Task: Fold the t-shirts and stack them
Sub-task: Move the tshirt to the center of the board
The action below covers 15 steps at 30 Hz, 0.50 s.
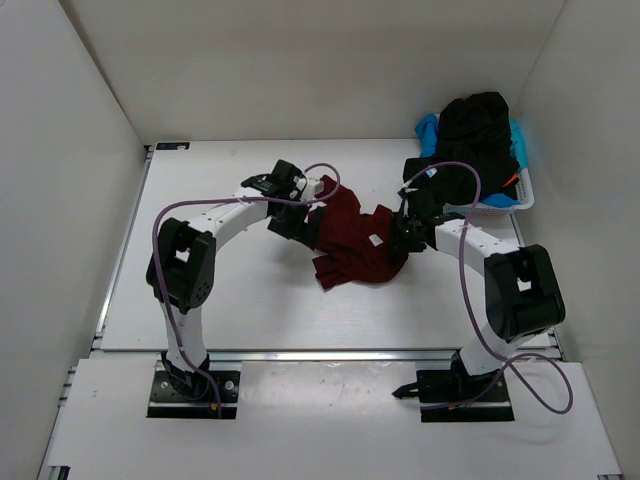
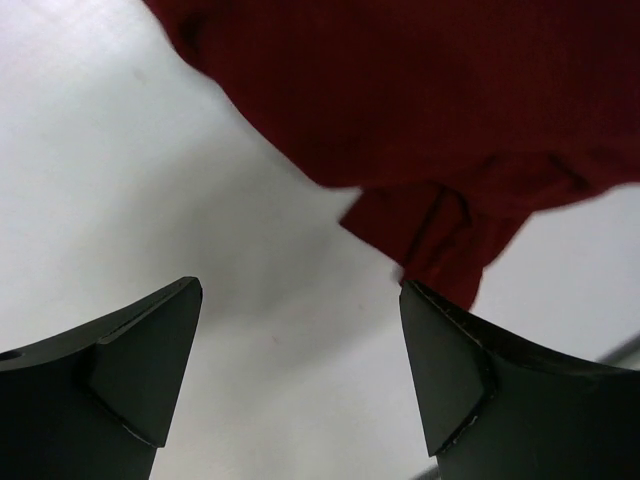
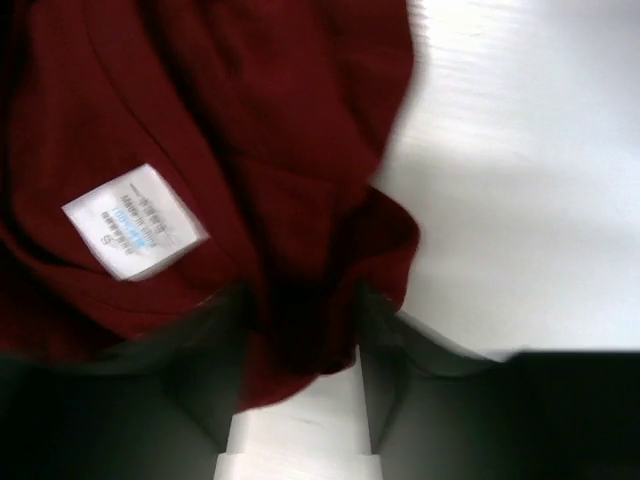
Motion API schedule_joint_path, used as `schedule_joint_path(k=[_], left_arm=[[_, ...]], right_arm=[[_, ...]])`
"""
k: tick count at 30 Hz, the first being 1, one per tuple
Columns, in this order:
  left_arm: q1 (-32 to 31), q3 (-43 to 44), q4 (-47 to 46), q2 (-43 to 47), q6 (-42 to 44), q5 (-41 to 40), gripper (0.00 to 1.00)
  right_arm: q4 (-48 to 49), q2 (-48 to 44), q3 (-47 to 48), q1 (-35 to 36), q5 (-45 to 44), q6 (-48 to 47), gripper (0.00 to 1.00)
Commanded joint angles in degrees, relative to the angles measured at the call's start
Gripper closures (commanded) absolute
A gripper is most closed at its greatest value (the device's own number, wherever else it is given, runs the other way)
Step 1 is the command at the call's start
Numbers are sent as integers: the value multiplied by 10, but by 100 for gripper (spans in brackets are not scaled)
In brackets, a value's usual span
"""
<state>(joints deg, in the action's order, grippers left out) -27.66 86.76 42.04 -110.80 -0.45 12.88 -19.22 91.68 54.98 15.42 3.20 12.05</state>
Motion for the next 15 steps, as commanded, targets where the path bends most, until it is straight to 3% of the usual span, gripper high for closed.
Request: schedule_joint_path(k=[1,2,3,11,15], left_arm=[[-11,-40,15,40,4,62,9],[-20,-54,18,48,4,65,10],[-27,-63,18,52,17,65,11],[-120,-106,-39,40,-21,-15,8],[-125,-81,-48,2,-39,-21,16]], right_arm=[[39,23,33,6,74,7,72],[41,31,37,1,87,12,91],[39,27,43,0,88,13,100],[30,-60,13,-5,95,30,100],[50,-91,-6,8,83,27,100]])
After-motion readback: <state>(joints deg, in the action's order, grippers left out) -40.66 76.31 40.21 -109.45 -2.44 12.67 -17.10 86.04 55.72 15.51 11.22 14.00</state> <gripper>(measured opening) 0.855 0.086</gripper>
